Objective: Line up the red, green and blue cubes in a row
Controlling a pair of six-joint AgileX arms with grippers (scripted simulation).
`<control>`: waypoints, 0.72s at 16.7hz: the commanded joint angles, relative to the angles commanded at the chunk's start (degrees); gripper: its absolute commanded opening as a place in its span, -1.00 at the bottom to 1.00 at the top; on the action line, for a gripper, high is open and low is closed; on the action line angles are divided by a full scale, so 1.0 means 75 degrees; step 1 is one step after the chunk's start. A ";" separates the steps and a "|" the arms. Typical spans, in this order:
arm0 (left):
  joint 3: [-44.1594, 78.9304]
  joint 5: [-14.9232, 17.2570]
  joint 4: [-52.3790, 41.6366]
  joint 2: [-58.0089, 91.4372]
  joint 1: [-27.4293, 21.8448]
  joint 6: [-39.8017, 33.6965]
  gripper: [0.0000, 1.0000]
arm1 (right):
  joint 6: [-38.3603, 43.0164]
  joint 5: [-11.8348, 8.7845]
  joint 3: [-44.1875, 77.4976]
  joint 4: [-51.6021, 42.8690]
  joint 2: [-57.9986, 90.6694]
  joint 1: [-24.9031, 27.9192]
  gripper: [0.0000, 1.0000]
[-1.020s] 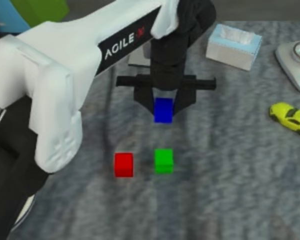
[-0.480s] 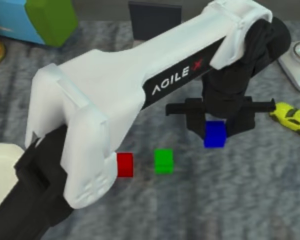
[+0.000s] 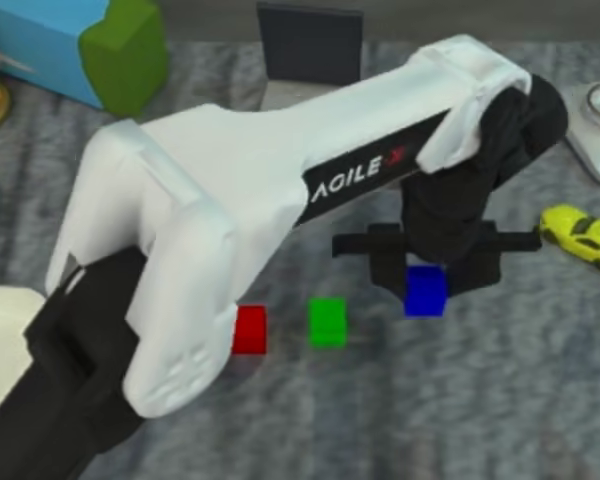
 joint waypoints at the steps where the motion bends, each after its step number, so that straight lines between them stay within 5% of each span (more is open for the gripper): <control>1: -0.0358 0.0003 0.0342 -0.0011 0.0006 -0.0007 -1.00 | 0.0000 0.0000 0.0000 0.0000 0.0000 0.0000 1.00; 8: -0.0993 -0.0002 0.0975 -0.0025 0.0019 -0.0036 -1.00 | 0.0000 0.0000 0.0000 0.0000 0.0000 0.0000 1.00; 12: -0.0993 -0.0002 0.0975 -0.0025 0.0019 -0.0036 -0.40 | 0.0000 0.0000 0.0000 0.0000 0.0000 0.0000 1.00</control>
